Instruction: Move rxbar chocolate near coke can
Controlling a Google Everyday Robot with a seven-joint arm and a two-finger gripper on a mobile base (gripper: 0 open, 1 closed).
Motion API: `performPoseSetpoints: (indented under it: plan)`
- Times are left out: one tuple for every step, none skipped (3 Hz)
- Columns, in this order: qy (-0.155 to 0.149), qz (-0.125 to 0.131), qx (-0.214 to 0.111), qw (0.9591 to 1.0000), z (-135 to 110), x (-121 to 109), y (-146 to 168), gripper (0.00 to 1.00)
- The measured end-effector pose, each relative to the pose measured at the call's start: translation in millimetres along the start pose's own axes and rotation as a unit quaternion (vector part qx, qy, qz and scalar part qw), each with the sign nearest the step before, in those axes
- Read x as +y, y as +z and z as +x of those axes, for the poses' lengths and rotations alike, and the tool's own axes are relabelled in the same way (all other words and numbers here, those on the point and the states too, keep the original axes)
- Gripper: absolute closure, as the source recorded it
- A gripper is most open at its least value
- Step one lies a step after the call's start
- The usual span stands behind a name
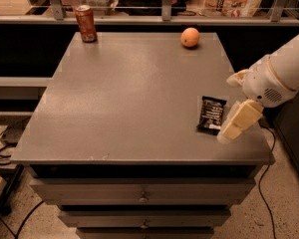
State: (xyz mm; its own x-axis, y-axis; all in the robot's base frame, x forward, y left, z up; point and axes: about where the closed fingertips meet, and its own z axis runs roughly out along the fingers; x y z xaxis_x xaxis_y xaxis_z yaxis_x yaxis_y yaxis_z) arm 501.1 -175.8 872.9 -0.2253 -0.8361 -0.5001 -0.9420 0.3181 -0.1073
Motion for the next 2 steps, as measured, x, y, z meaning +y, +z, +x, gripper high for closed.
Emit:
performPoseSetpoints:
  plan:
    - [0.013, -0.017, -0.013, 0.9997, 6, -2, 39, 0.0]
    - [0.018, -0.026, -0.019, 0.9993, 8, -3, 56, 0.0]
